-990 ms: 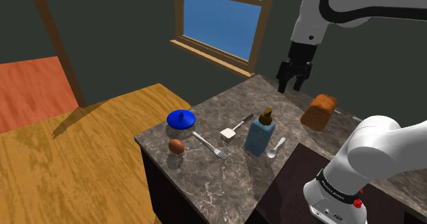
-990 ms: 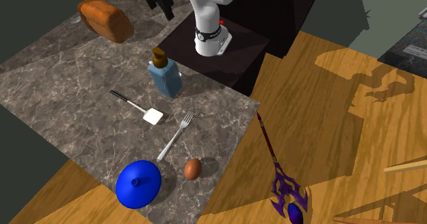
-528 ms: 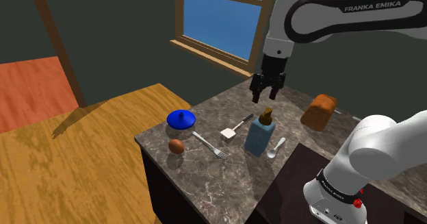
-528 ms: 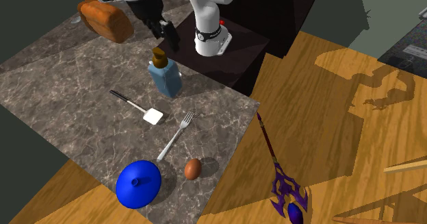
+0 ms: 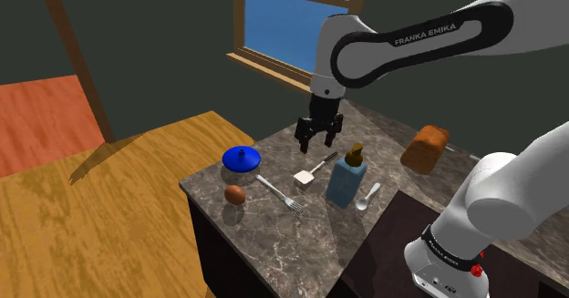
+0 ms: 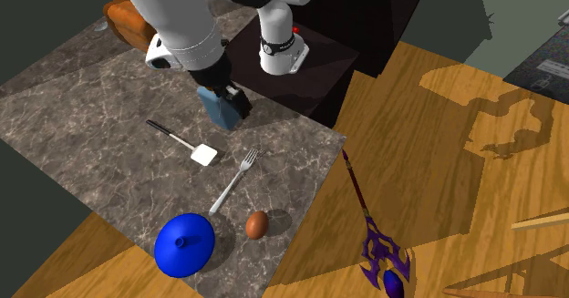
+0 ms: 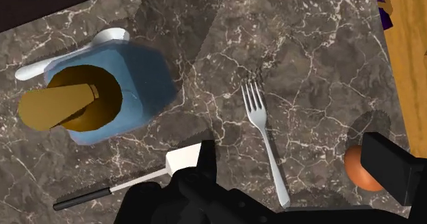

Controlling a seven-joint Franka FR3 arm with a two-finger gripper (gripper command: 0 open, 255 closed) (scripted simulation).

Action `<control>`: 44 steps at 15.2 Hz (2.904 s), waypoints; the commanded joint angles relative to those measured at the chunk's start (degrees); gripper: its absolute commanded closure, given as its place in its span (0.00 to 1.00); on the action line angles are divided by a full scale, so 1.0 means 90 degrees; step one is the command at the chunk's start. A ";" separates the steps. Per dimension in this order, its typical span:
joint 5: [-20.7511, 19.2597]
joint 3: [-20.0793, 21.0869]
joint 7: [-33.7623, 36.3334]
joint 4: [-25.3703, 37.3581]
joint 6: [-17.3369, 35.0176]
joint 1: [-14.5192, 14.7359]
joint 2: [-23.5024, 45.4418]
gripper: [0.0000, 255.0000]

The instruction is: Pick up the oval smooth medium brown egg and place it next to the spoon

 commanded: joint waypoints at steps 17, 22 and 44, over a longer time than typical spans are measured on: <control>-0.1831 0.0510 0.2048 0.2927 0.1624 0.0775 0.4604 0.00; -0.2286 0.0308 0.2423 0.4281 0.1511 0.1244 0.5904 0.00; -0.2429 0.0199 0.2515 0.4356 0.1948 0.1363 0.6426 1.00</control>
